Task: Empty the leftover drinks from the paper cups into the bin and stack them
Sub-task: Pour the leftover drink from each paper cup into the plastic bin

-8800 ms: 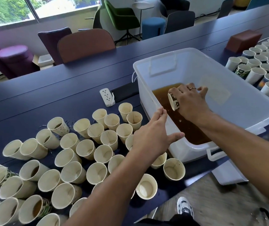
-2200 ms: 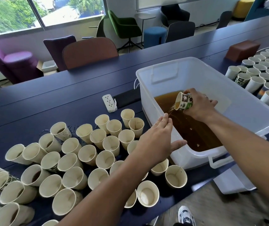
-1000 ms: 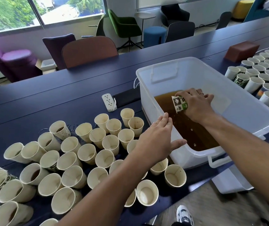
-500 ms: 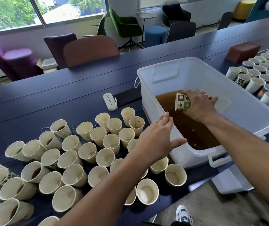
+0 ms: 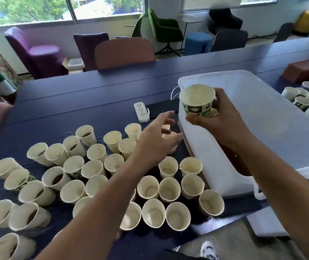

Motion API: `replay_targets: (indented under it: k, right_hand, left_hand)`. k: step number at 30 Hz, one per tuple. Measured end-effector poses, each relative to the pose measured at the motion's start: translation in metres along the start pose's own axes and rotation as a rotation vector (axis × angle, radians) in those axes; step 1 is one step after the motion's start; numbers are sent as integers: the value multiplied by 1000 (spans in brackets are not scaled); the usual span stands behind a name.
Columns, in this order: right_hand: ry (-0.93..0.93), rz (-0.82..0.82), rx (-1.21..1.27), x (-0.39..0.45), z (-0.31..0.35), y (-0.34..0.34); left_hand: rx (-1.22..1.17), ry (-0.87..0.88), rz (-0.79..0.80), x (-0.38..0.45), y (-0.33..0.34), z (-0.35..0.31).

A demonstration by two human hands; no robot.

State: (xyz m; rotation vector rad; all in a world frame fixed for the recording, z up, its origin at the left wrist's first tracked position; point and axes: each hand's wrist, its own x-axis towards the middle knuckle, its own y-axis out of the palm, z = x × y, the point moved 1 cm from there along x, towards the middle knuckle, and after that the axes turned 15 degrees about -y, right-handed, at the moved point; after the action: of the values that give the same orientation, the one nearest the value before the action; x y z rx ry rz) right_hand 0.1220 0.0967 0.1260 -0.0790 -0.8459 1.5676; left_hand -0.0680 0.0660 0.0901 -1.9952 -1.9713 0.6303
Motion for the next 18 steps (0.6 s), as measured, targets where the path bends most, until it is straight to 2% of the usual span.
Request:
replay_targets:
  k: [5,11,18]
  right_hand:
    - [-57,237,181,-9,30,57]
    - [-42,465,194,-34,32,129]
    - [-110,798,279,-39,64,179]
  left_hand:
    - [-101,-47,-138,-23,-26,36]
    - [-130,-236,-214,-69,-51,102]
    - [-215,-340,-390,-118,-78,148]
